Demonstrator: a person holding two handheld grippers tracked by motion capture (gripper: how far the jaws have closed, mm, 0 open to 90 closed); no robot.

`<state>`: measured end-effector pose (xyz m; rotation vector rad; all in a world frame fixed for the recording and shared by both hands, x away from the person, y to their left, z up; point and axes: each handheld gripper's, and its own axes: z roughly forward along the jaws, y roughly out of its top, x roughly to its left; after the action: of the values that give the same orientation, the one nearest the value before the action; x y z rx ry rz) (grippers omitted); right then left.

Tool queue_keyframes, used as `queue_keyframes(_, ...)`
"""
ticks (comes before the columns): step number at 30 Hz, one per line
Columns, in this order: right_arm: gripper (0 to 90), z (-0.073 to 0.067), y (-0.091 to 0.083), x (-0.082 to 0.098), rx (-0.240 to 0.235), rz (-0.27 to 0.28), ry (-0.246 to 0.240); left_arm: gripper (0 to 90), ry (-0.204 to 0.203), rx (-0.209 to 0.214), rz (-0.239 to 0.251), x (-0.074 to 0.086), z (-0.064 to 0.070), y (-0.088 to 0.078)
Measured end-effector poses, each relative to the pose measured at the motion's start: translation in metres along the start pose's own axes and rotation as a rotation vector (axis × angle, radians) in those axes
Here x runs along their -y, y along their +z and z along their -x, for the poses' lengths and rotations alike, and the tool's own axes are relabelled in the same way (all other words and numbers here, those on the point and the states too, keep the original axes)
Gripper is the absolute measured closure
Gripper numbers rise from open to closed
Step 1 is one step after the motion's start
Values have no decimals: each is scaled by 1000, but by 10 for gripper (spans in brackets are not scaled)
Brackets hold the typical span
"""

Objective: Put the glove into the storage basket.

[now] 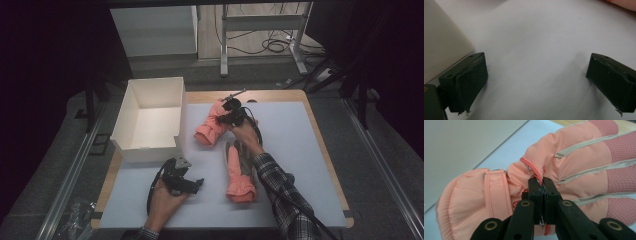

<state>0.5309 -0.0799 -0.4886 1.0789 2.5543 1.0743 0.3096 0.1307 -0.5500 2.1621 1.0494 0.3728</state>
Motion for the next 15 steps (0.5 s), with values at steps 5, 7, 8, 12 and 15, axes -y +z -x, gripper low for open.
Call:
queue_keyframes(5,864,2,-24,-2,-39,38,5,36,1,-1,-2,0,0,0)
queue_keyframes(7,863,1,-35,-3,-56,47,0,35,1,-1,-2,0,0,0)
queue_keyframes(8,862,0,-40,-4,-70,52,-6,36,1,-1,-2,0,0,0)
queue_keyframes(12,860,-6,-60,-5,-104,52,-45,36,2,0,-1,0,0,0)
queue_keyframes(15,860,-11,-75,-1,-136,52,-71,35,2,-1,-1,0,0,0)
